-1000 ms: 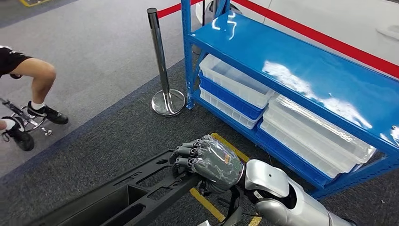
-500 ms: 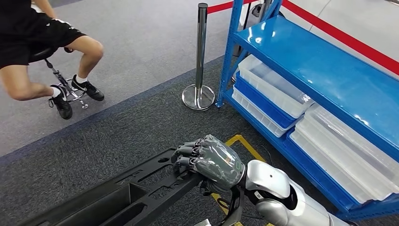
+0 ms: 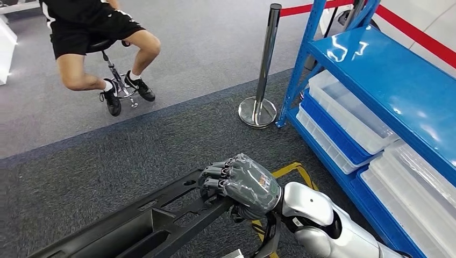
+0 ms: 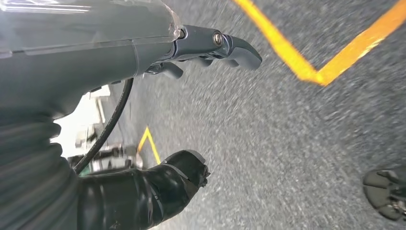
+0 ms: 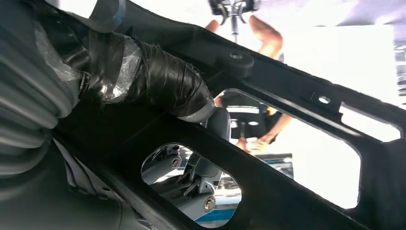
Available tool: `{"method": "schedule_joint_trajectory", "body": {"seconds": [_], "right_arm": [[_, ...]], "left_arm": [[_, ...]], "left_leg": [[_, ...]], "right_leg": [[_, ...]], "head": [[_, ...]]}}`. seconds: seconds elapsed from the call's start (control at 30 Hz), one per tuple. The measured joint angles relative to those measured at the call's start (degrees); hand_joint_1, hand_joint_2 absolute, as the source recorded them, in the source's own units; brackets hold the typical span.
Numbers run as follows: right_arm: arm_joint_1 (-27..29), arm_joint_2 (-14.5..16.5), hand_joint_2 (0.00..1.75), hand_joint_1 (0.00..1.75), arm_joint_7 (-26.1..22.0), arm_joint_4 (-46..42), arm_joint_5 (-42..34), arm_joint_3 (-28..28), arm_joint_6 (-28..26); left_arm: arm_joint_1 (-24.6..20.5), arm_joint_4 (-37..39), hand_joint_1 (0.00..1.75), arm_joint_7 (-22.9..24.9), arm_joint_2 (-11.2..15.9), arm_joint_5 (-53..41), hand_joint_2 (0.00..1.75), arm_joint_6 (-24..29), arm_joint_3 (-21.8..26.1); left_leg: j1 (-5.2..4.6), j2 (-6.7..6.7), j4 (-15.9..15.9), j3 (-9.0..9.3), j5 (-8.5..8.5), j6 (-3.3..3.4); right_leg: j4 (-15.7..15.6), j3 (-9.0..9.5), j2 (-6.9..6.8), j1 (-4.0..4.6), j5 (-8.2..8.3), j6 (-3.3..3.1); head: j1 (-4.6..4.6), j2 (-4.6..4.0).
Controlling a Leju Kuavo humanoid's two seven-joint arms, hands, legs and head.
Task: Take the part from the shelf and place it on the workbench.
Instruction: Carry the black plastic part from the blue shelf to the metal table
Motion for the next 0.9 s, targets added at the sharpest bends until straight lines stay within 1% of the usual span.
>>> {"method": "schedule_joint_trajectory", "body": {"seconds": [0.03,0.07,0.1,0.13,0.17,0.23,0.27,0.3,0.33,0.37,0.4,0.43,0.47,0.5,0.53,0.57,0.6,0.63,0.67,0.7,0.73,0.77,0.8,0.83,0.87,0.9], "right_arm": [[-0.01,0.00,1.75,1.75,0.00,0.00,0.00,0.00,0.00],[-0.02,0.00,1.75,1.75,0.00,-0.01,0.00,-0.01,0.00],[-0.03,0.00,1.75,1.75,0.00,-0.01,0.01,-0.01,0.00],[-0.03,0.00,1.75,1.75,0.00,-0.02,0.02,-0.02,0.00],[-0.03,0.00,1.75,1.75,0.00,-0.02,0.07,-0.02,0.00],[-0.06,0.00,1.75,1.75,0.03,-0.03,0.26,-0.03,0.00],[-0.06,-0.02,1.75,1.75,0.09,-0.04,0.42,-0.04,0.00],[-0.04,-0.04,1.75,1.75,0.22,-0.06,0.65,-0.06,0.01],[0.01,-0.07,1.75,1.75,0.45,-0.10,0.97,-0.09,0.02],[0.18,-0.10,1.75,1.75,0.72,-0.15,1.38,-0.10,0.03],[0.44,-0.11,1.75,1.75,1.02,-0.19,1.79,-0.11,0.04],[0.77,-0.11,1.75,1.75,1.28,-0.24,2.21,-0.10,0.04],[1.13,-0.11,1.75,1.75,1.51,-0.27,2.59,-0.07,0.05],[1.40,-0.11,1.75,1.75,1.71,-0.29,2.91,-0.03,0.09],[1.56,-0.11,1.75,1.75,1.88,-0.31,3.22,0.02,0.13],[1.60,-0.10,1.75,1.75,2.07,-0.31,3.46,0.07,0.20],[1.48,-0.05,1.75,1.75,2.26,-0.29,3.69,0.16,0.31],[1.25,0.12,1.75,1.75,2.55,-0.25,3.95,0.33,0.44],[0.94,0.37,1.75,1.75,2.90,-0.18,4.23,0.57,0.57],[0.61,0.71,1.75,1.75,3.27,-0.09,4.51,0.86,0.68],[0.35,1.03,1.75,1.75,3.63,-0.03,4.75,1.15,0.70],[0.16,1.24,1.75,1.75,3.90,0.02,4.90,1.39,0.66],[0.07,1.36,1.75,1.75,4.12,0.02,4.97,1.57,0.53],[0.13,1.37,1.75,1.75,4.29,-0.06,4.98,1.69,0.31],[0.35,1.28,1.75,1.75,4.44,-0.23,4.98,1.74,0.03],[0.68,1.12,1.75,1.75,4.55,-0.44,4.98,1.76,-0.26]], "left_arm": [[0.05,0.00,0.00,0.00,0.01,0.00,1.75,0.00,0.00],[0.04,0.00,0.00,-0.02,0.01,0.00,1.75,0.00,0.01],[-0.02,0.00,0.00,-0.06,0.02,0.00,1.75,-0.01,0.01],[-0.06,0.00,0.00,-0.14,0.02,0.00,1.75,-0.07,0.01],[-0.09,0.00,0.00,-0.26,0.03,0.00,1.75,-0.15,0.01],[0.03,0.00,0.00,-0.43,0.03,-0.01,1.75,-0.52,0.05],[0.07,0.00,0.00,-0.45,0.00,-0.06,1.75,-0.91,0.08],[0.08,0.00,0.00,-0.39,-0.17,-0.19,1.75,-1.59,0.10],[0.02,0.00,0.00,-0.20,-0.46,-0.40,1.75,-2.51,0.11],[-0.03,0.00,0.00,0.21,-0.96,-0.65,1.75,-3.24,0.11],[-0.09,0.00,0.00,0.66,-1.65,-0.90,1.75,-3.78,0.11],[-0.15,0.00,0.00,1.10,-2.40,-1.06,1.75,-3.96,0.11],[-0.18,0.00,0.00,1.45,-3.20,-1.19,1.75,-3.83,0.11],[-0.19,0.00,0.00,1.60,-3.86,-1.28,1.75,-3.68,0.10],[-0.16,0.01,0.00,1.70,-4.45,-1.37,1.75,-3.56,0.10],[-0.11,0.01,0.00,1.72,-4.94,-1.51,1.75,-3.55,0.09],[-0.07,0.02,0.00,1.62,-5.31,-1.64,1.75,-3.67,0.08],[-0.11,0.02,0.00,1.48,-5.61,-1.79,1.75,-3.87,0.06],[-0.18,0.02,0.00,1.33,-5.77,-1.92,1.75,-4.10,0.02],[-0.20,0.02,0.00,1.22,-5.84,-2.03,1.75,-4.29,-0.01],[-0.17,0.02,0.00,1.19,-5.86,-2.15,1.75,-4.39,-0.04],[-0.07,0.01,0.00,1.18,-5.84,-2.26,1.75,-4.44,-0.05],[0.03,0.01,0.00,1.18,-5.82,-2.39,1.75,-4.43,-0.06],[0.03,0.01,0.00,1.18,-5.79,-2.49,1.75,-4.38,-0.07],[-0.04,0.00,0.00,1.19,-5.76,-2.55,1.75,-4.26,-0.07],[-0.11,0.00,0.00,1.19,-5.75,-2.59,1.75,-4.10,-0.08]], "left_leg": [[-0.06,0.60,-3.82,2.17,1.93,0.18],[-0.31,1.99,-8.09,4.49,3.31,0.46],[-0.63,3.11,-11.58,6.33,4.34,0.84],[-0.97,3.94,-13.72,7.34,4.76,1.23],[-1.29,4.20,-14.46,7.44,4.66,1.58],[-1.46,2.86,-14.85,7.24,5.12,2.26],[-1.31,2.36,-15.22,7.38,5.42,2.57],[-1.20,1.89,-15.68,7.61,5.77,2.88],[-1.04,1.50,-16.04,7.80,6.12,3.17],[-0.95,1.07,-16.21,7.75,6.37,3.39],[-1.03,0.53,-16.27,7.57,6.56,3.60],[-1.07,-0.12,-16.20,7.33,6.71,3.77],[-1.14,-0.89,-16.08,7.07,6.80,3.84],[-1.21,-1.70,-15.88,6.85,6.86,3.86],[-1.23,-2.59,-15.60,6.68,6.89,3.82],[-1.23,-3.50,-15.26,6.55,6.87,3.74],[-1.18,-4.32,-14.90,6.37,6.81,3.61],[-1.21,-5.05,-14.41,6.07,6.75,3.40],[-1.15,-5.67,-14.09,5.68,6.78,3.08],[-1.07,-6.25,-13.90,5.28,6.88,2.74],[-0.99,-6.90,-13.84,4.96,7.07,2.33],[-0.85,-7.47,-13.95,4.69,7.23,1.97],[-0.88,-7.04,-13.66,4.44,7.04,1.67],[-0.94,-5.84,-12.65,3.92,6.34,1.37],[-1.01,-4.13,-10.54,2.95,5.01,1.13],[-1.00,-2.21,-7.32,1.55,3.22,0.88]], "right_leg": [[0.00,0.07,-0.71,0.06,-0.01,0.02],[0.00,0.15,-1.37,0.13,-0.03,0.08],[0.01,0.20,-1.98,0.23,-0.05,0.23],[0.01,0.24,-2.55,0.30,-0.04,0.45],[-0.02,0.27,-3.10,0.33,-0.01,0.72],[-0.22,0.44,-4.19,0.32,0.09,1.38],[-0.24,0.50,-4.33,0.25,0.02,1.67],[0.08,0.47,-3.63,0.18,-0.38,1.92],[1.30,0.02,-2.17,0.11,-1.43,2.04],[3.84,-1.04,-0.31,-0.01,-3.15,2.05],[7.28,-2.49,1.39,-0.04,-5.24,2.03],[11.16,-4.21,2.42,-0.03,-7.22,1.98],[14.24,-5.55,2.88,0.00,-8.40,1.94],[15.41,-5.98,3.05,0.03,-8.40,1.88],[14.35,-5.30,3.20,0.05,-7.25,1.78],[11.20,-3.58,3.58,0.04,-5.26,1.64],[7.33,-1.55,4.76,-0.04,-3.56,1.49],[3.77,0.13,6.09,-0.17,-2.33,1.40],[1.55,1.11,7.18,-0.24,-1.79,1.34],[0.67,1.37,7.86,-0.21,-1.86,1.30],[0.45,1.33,7.55,-0.12,-1.80,1.24],[0.36,1.35,6.81,-0.11,-1.65,0.99],[0.10,1.47,6.04,-0.12,-1.49,0.70],[-0.17,1.60,5.22,-0.19,-1.32,0.37],[-0.41,1.72,4.35,-0.24,-1.19,0.11],[-0.48,1.76,3.50,-0.12,-1.16,-0.04]], "head": [[-0.01,0.00],[0.00,0.00],[0.01,0.00],[0.01,0.00],[0.01,0.00],[0.02,0.00],[0.02,0.00],[0.04,0.00],[0.07,0.00],[0.08,0.00],[0.10,0.00],[0.10,0.00],[0.10,0.00],[0.10,0.00],[0.10,0.00],[0.11,0.00],[0.11,0.00],[0.10,0.00],[0.10,0.00],[0.09,0.00],[0.09,0.00],[0.08,0.00],[0.07,0.00],[0.06,0.00],[0.04,0.00],[0.04,0.00]]}}
